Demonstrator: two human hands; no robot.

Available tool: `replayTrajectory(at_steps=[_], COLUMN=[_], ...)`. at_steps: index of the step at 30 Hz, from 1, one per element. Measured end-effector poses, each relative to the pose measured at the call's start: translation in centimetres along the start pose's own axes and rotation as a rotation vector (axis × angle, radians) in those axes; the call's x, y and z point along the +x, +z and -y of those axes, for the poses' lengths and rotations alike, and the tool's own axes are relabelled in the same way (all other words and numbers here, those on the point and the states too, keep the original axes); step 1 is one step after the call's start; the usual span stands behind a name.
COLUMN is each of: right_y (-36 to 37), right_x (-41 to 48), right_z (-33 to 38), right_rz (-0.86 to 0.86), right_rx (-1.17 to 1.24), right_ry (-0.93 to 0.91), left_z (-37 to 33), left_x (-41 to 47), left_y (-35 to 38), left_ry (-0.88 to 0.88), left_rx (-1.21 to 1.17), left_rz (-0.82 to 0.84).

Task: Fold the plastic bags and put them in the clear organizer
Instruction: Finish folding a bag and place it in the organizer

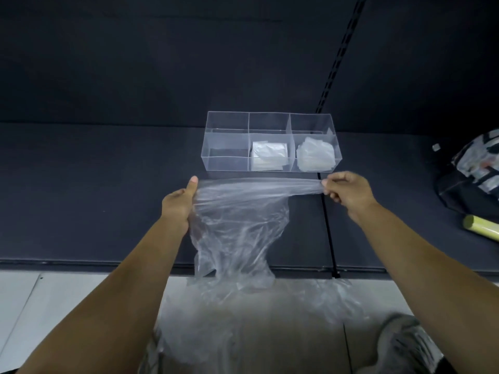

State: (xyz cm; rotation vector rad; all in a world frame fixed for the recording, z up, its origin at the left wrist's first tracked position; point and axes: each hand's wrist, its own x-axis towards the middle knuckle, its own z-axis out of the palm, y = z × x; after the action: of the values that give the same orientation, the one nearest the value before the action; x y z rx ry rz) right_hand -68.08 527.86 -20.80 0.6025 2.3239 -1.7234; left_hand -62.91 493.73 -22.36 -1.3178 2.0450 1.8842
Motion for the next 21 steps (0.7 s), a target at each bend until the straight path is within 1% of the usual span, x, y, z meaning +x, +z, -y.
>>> replayTrajectory(at_steps=[2, 3, 5, 7, 8, 11, 13, 15, 18, 19, 21], right_y=[0.5, 0.7, 1.3, 2.3, 2.9, 3.9, 4.4, 5.2, 6.5, 6.5, 5.8], right_x=[-0.2, -0.6, -2.4, -5.1, -6.7, -11.5, -13.9, -15.4, -16.4, -16.4, -15.7], right_z=[-0.4, -0.6, -0.9, -1.6, -2.0, -3.2, -4.2, -5.1, -5.6, -5.4, -5.1], right_rz=[-0.160, -0.212, -0.214, -0.108, -0.023, 0.318, 0.476, 0.500, 0.449, 0.442, 0.411], right_rx=[0.012, 0.004, -0.033, -0.063, -0.070, -0.141, -0.195, -0.258, -0.258, -0.215, -0.052], right_ry=[0.004, -0.001, -0.033, -0.051, -0.033, 0.100, 0.149, 0.116, 0.025, 0.026, 0.094], left_z=[0.0, 0.1, 0.8, 2.0, 2.6, 4.4, 5.9, 7.3, 8.3, 8.2, 7.8], left_x=[-0.2, -0.5, -1.3, -2.6, -3.5, -6.8, -9.0, -10.8, -11.9, -11.9, -11.6], left_y=[-0.2, -0.4, -1.1, -1.9, -2.3, -3.2, -3.6, -3.7, -3.3, -3.2, -3.1], left_ry=[-0.027, -0.040, -0.062, -0.092, -0.110, -0.140, -0.139, -0.131, -0.138, -0.150, -0.185], left_rx=[-0.046, -0.079, -0.110, -0.107, -0.105, -0.066, -0.061, -0.070, -0.128, -0.159, -0.253], left_rz=[0.002, 0.028, 0.088, 0.119, 0.137, 0.228, 0.318, 0.352, 0.294, 0.270, 0.193])
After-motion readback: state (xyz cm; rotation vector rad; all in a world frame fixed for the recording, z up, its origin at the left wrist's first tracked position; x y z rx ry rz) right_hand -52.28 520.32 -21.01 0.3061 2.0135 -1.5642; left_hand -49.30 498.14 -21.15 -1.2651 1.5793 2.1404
